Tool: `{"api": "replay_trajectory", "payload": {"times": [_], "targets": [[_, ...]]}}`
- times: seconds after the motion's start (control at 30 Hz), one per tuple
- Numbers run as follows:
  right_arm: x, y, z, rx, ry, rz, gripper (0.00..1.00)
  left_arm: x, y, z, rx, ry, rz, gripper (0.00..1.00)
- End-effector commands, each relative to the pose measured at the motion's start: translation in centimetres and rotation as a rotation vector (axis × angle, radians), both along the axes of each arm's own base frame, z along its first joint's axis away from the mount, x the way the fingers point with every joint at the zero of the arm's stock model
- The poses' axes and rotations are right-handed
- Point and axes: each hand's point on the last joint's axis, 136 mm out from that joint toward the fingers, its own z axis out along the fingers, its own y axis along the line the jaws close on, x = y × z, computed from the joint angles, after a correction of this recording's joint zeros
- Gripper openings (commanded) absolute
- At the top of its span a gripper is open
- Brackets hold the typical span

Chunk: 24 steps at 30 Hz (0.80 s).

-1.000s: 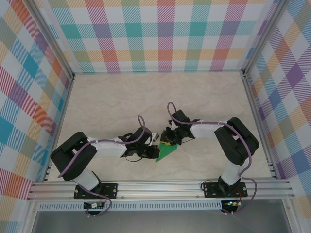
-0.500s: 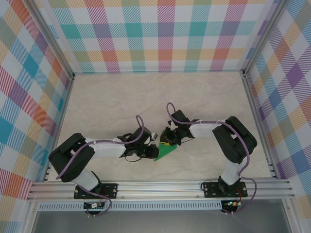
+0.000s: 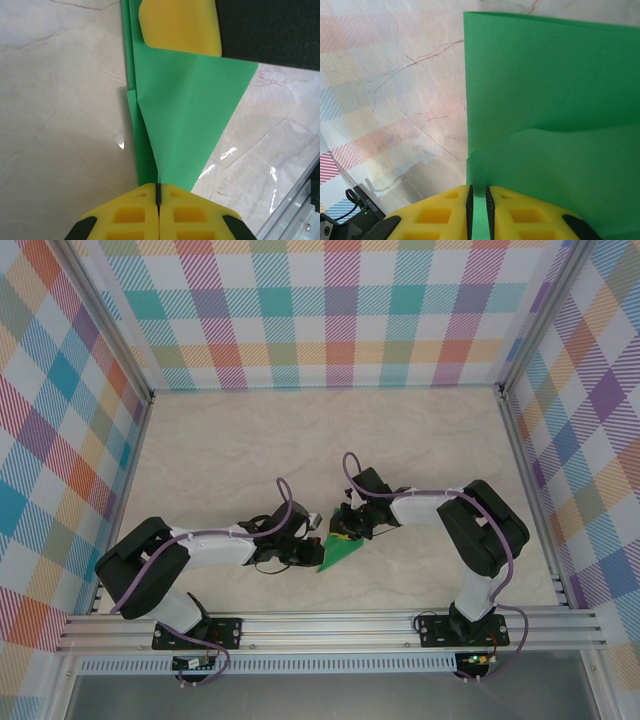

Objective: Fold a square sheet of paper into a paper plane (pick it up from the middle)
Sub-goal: Fourth fold the wing at the center of the table.

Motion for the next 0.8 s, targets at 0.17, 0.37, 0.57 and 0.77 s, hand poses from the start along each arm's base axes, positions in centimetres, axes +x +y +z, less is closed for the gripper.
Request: {"api": "replay_trajectory", "payload": {"times": [0.17, 0.37, 0.57, 0.77], "targets": [[-2.4, -2.6, -3.7, -0.118, 0.079, 0.0, 0.18, -2.4, 0.5, -0.9, -0.031, 0.08, -0.074, 0.0], [-2.7, -2.8, -4.0, -0.125, 0.084, -0.001, 0.19, -2.8, 0.5, -1.4, -0.042, 0.084, -0.087, 0.0], [-2.9, -3.3, -4.4, -0.147, 0.088, -0.004, 0.18, -3.8, 0.7, -2.4, -0.037, 0.134, -0.114, 0.0], [-3.3, -3.9, -4.9, -0.172, 0.093, -0.009, 0.18, -4.4, 1.6, -2.9, -0.008, 0.156, -0.108, 0.0]]}}
